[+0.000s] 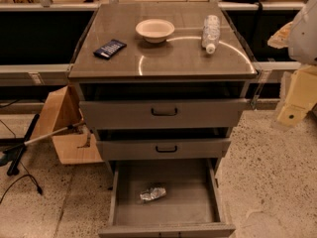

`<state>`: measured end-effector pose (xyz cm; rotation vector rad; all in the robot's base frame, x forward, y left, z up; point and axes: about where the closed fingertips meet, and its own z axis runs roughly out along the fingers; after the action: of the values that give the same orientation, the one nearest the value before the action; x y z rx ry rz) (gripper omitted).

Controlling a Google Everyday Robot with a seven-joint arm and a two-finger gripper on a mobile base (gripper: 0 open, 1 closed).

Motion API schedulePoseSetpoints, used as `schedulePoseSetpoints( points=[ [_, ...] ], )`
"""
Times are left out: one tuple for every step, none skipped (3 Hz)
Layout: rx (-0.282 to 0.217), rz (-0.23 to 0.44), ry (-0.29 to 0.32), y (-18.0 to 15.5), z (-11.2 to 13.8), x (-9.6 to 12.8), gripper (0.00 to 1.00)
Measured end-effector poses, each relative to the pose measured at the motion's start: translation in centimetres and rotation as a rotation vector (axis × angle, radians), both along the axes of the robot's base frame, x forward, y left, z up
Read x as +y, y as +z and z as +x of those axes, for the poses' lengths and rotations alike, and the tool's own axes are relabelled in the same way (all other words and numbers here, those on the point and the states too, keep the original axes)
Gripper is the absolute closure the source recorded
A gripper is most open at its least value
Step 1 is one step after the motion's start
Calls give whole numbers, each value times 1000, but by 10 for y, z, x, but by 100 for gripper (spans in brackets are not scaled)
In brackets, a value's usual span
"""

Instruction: Pick redbull can from bottom drawer and place on counter

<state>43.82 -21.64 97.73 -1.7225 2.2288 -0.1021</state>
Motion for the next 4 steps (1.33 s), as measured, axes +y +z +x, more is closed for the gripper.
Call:
schedulePoseSetpoints(
  points=[
    [0, 0, 0, 0, 0, 0, 0],
    [-5, 27, 17, 0, 1, 3, 0],
    [-12, 77, 42, -4, 3, 6, 0],
    [-28, 126, 63, -12, 4, 9, 0]
  ],
)
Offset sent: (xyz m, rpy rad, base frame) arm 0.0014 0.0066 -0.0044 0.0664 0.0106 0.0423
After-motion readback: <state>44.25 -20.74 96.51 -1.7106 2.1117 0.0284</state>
